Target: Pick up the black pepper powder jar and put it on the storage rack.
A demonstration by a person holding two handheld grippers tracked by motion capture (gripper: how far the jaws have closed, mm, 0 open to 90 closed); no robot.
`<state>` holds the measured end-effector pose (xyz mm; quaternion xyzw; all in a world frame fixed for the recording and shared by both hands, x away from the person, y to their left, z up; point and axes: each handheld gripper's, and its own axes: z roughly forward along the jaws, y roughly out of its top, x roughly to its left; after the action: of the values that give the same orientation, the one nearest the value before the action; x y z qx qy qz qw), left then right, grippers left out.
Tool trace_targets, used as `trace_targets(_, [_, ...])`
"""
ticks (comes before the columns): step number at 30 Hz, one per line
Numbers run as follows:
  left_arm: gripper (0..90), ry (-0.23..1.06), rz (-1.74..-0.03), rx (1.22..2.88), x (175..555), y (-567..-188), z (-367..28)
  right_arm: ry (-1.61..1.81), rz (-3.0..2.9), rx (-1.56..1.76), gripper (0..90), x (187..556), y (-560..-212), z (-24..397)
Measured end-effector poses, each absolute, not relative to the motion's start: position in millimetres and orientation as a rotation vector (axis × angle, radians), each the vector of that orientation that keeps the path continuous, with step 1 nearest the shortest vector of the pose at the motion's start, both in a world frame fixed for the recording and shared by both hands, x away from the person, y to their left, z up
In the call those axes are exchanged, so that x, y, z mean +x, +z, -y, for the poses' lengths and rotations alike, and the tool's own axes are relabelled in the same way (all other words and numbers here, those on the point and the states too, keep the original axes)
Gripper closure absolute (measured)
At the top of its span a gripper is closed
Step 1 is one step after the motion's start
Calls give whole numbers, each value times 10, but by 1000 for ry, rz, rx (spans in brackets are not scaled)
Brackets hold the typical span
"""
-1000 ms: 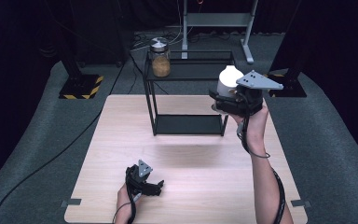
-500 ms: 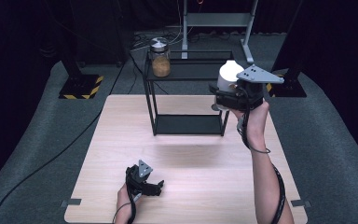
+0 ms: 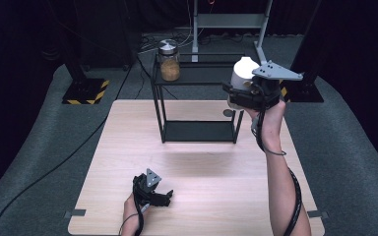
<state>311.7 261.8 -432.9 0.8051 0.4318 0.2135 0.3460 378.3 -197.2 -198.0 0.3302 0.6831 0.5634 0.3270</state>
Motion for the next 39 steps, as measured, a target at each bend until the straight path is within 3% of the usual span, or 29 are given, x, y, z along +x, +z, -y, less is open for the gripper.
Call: trace_targets(39, [6, 549, -1109, 2096, 3123, -4327, -2627, 1416, -1822, 878, 302, 4128, -1550, 1864])
